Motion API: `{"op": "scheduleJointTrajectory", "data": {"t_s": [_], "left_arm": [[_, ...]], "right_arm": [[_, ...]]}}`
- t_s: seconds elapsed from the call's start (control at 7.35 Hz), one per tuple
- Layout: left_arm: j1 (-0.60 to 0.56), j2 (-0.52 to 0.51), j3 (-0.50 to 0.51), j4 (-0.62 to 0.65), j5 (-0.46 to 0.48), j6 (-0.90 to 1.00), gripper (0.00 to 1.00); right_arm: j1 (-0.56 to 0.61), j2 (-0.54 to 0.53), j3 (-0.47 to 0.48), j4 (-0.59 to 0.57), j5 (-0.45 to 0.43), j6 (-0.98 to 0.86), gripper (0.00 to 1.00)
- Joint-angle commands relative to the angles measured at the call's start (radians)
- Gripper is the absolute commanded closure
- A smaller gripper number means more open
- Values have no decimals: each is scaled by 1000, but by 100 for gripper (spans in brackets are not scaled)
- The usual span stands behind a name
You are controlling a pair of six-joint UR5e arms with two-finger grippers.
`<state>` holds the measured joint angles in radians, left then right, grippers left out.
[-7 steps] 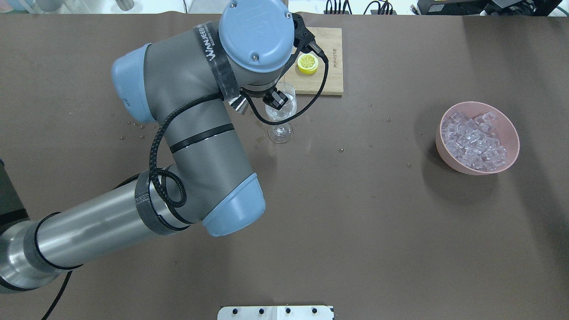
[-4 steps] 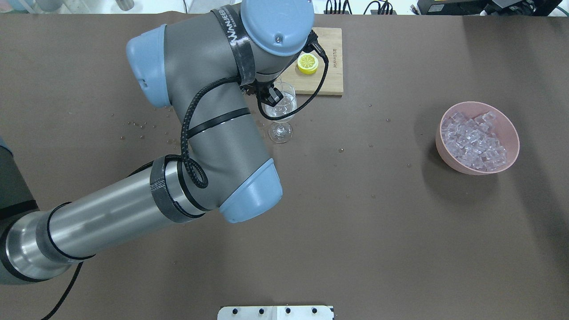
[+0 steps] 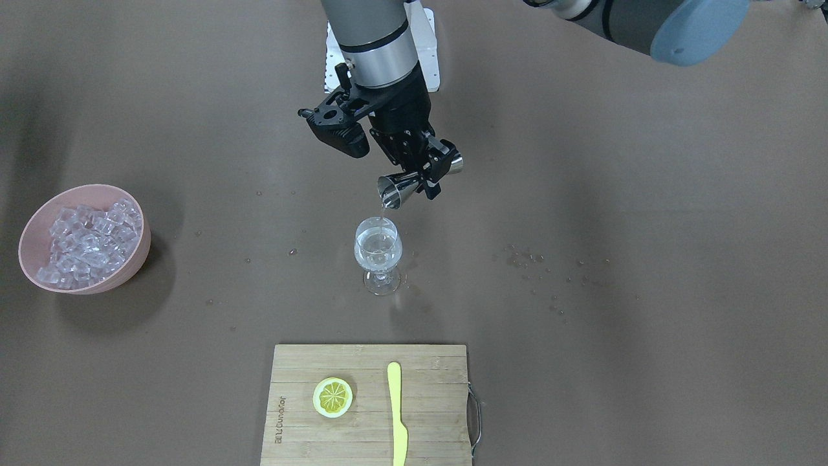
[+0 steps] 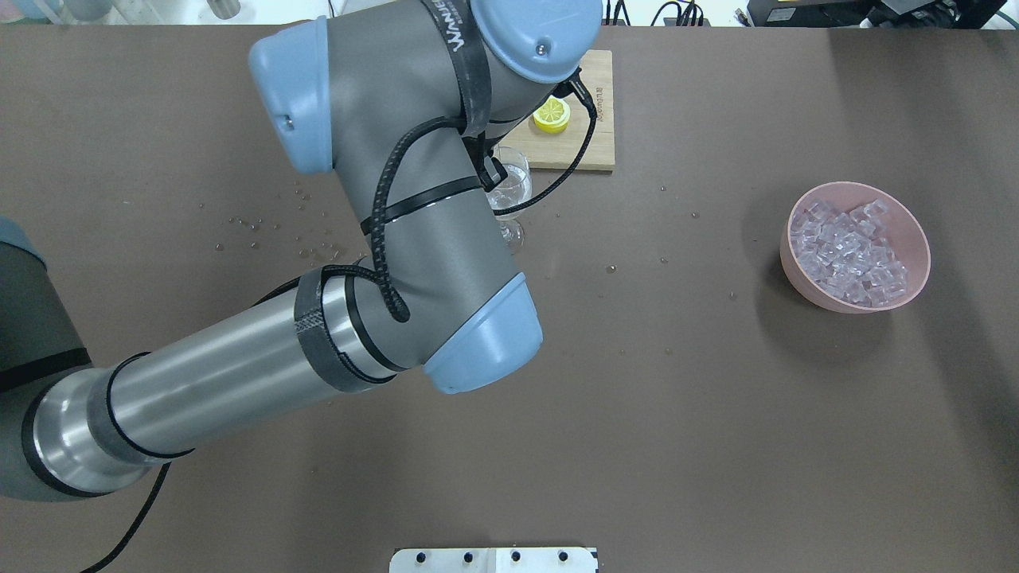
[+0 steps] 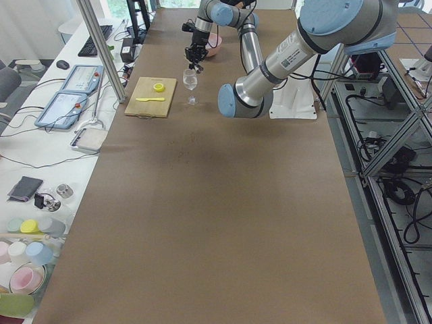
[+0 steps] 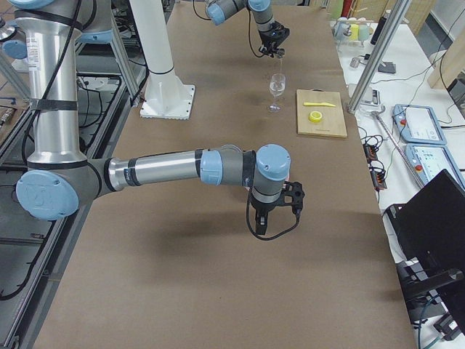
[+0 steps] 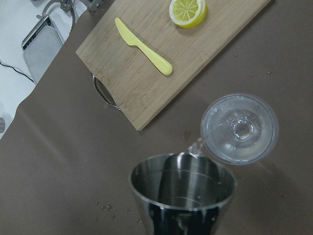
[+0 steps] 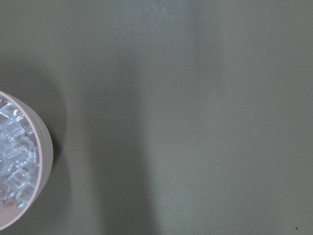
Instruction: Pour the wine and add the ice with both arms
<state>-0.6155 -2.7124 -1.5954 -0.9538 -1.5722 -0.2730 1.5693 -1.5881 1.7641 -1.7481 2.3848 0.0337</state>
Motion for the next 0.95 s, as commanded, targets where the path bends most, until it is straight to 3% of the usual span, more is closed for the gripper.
{"op": "scheduleJointTrajectory", "data": {"t_s": [0.0,0.41,0.82], "left_arm": [[0,-50,83,50,6,55,100],[2,-99,129,154,64,133,100],[2,-136,181,159,89,149,100]], "right_arm": [[0,-3,0,-1,1,0,0],[0,-4,0,-1,2,2,0],[0,-7,0,-1,7,2,0]]}}
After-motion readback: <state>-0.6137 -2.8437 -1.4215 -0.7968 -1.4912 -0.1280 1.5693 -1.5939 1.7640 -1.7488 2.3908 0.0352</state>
